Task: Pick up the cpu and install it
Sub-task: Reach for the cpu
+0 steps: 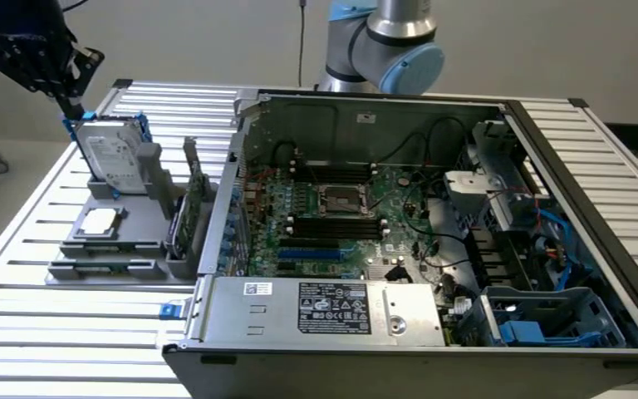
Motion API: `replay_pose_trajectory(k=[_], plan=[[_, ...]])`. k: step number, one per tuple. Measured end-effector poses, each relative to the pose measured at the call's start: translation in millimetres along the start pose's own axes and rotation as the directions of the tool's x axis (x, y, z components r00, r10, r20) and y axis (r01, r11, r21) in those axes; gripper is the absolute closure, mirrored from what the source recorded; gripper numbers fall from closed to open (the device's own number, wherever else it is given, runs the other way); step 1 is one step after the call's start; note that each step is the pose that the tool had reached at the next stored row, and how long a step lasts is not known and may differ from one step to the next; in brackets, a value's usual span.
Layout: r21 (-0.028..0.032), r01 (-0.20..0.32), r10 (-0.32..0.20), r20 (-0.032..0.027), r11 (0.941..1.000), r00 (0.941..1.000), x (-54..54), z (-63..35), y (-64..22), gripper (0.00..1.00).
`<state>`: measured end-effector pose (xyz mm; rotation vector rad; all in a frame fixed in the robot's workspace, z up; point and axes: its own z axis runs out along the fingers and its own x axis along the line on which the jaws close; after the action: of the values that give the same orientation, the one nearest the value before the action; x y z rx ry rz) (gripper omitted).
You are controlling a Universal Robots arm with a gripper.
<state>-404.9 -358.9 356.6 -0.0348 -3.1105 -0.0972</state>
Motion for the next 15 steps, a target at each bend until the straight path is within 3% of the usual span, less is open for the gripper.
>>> replay_pose_trajectory(k=[5, 9, 15], plan=[[0.0005, 0.015, -0.015, 0.0002, 0.9999, 0.9999, 5.1, -0.3, -7.6, 0.89], [0.0021, 0.049, -0.049, -0.0020, 0.9988, 0.9988, 5.1, -0.2, -8.3, 0.89], [0.0028, 0.052, -0.052, -0.0022, 0.9986, 0.9986, 5.1, 0.0, -8.3, 0.89]])
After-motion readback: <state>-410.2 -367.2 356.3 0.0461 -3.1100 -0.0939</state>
